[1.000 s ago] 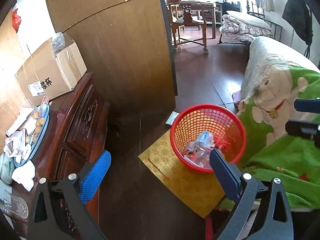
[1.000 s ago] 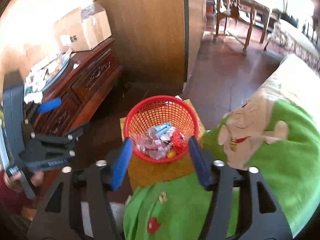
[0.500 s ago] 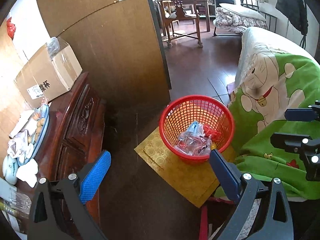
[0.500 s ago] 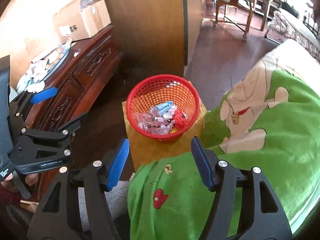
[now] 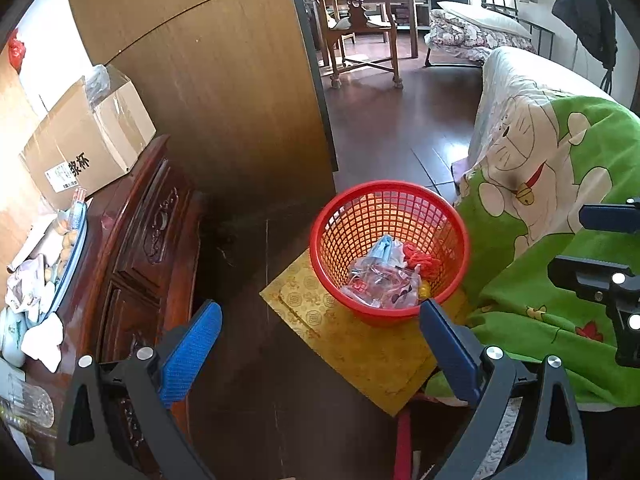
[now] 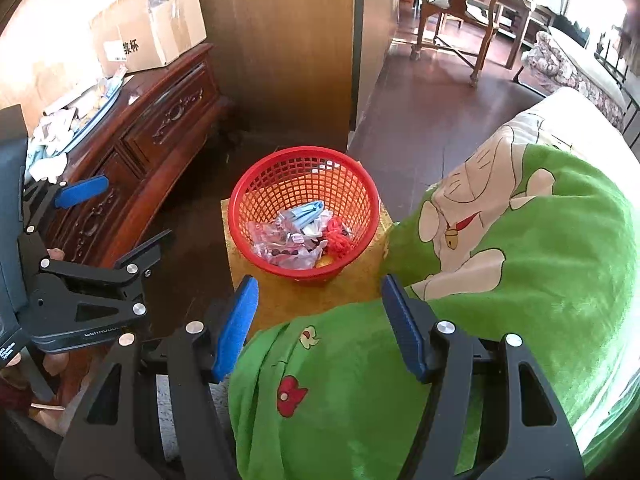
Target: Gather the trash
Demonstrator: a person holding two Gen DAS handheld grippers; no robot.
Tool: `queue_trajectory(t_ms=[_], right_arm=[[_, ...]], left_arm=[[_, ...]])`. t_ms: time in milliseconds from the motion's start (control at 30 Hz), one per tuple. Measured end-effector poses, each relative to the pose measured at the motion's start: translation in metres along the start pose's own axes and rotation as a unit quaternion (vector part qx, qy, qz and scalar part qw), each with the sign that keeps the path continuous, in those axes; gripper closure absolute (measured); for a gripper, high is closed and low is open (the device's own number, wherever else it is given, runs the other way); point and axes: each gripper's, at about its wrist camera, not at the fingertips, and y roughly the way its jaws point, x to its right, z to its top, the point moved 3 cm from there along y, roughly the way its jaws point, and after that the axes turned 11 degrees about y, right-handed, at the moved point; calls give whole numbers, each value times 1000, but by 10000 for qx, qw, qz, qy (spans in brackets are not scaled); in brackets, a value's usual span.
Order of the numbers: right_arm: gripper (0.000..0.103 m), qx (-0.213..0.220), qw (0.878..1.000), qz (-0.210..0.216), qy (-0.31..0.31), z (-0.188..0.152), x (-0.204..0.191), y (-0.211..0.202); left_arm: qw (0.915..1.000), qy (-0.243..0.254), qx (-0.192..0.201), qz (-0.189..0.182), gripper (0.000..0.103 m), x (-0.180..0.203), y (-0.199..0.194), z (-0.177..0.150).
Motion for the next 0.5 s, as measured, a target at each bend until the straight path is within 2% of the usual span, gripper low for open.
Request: queue_trajectory(t_ms=[500], right_arm=[[40, -16, 10000, -33, 9, 2, 1, 1]], left_arm=[[10000, 24, 56, -15, 6, 3, 0, 4]])
